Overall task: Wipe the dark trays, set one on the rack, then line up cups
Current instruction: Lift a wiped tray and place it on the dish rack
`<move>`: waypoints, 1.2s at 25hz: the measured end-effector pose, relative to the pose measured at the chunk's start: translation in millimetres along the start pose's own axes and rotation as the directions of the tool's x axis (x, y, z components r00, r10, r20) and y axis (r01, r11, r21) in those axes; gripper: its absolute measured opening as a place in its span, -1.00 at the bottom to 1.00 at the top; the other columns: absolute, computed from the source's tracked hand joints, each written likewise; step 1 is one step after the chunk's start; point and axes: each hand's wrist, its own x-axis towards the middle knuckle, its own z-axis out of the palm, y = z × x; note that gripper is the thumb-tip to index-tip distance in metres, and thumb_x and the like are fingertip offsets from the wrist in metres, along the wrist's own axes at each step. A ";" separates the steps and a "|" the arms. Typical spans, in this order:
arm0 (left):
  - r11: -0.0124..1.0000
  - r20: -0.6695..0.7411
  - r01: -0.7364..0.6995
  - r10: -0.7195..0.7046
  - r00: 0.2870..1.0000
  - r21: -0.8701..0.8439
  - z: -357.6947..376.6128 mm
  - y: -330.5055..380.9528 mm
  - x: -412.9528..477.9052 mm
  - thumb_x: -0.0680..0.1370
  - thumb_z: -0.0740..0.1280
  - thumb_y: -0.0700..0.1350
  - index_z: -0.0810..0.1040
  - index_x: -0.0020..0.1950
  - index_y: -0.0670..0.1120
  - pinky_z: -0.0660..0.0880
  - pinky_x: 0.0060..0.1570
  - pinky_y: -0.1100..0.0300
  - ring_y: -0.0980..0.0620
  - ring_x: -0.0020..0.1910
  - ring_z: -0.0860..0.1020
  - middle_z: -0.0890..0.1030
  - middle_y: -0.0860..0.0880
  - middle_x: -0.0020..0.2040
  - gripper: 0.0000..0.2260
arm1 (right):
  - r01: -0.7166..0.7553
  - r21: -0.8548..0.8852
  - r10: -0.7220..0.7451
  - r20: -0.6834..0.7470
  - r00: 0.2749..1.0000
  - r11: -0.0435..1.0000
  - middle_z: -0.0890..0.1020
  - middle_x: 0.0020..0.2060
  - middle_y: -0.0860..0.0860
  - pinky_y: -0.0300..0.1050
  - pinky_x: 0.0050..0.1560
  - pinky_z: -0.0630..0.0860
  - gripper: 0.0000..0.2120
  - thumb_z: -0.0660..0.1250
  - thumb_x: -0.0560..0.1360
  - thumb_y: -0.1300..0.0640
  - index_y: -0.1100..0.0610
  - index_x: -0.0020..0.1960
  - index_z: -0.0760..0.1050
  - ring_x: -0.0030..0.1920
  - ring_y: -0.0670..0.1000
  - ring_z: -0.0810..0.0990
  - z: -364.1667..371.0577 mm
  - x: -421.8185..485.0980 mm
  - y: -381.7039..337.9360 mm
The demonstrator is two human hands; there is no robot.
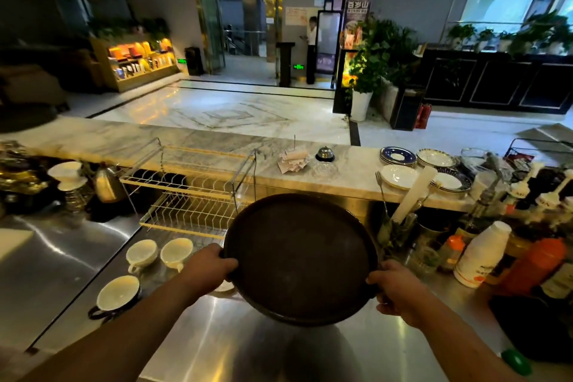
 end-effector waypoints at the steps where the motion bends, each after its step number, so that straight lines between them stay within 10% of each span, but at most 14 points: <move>1: 1.000 -0.007 -0.011 0.011 1.000 -0.008 -6.6 0.4 -2.4 0.50 0.40 -0.08 0.57 0.03 -0.11 0.61 -0.17 0.06 -0.05 -0.13 0.69 0.70 -0.10 -0.13 -0.84 | 0.012 0.006 -0.012 0.000 1.000 1.000 0.49 -0.29 0.14 -0.07 -0.36 0.57 -0.72 0.39 0.53 0.27 0.04 0.17 0.45 -0.36 0.05 0.48 2.4 -2.3 -4.8; 30: 0.991 -0.157 -0.046 0.026 0.987 -0.123 -285.9 -134.5 64.1 0.48 0.44 -0.12 0.58 -0.05 -0.16 0.51 -0.25 0.11 -0.08 -0.13 0.63 0.66 -0.16 -0.11 -0.86 | 0.157 0.010 -0.157 -0.019 0.987 0.987 0.54 -0.35 0.16 -0.11 -0.40 0.58 -0.81 0.41 0.49 0.28 0.11 0.08 0.54 -0.47 0.01 0.47 282.5 -41.5 -166.0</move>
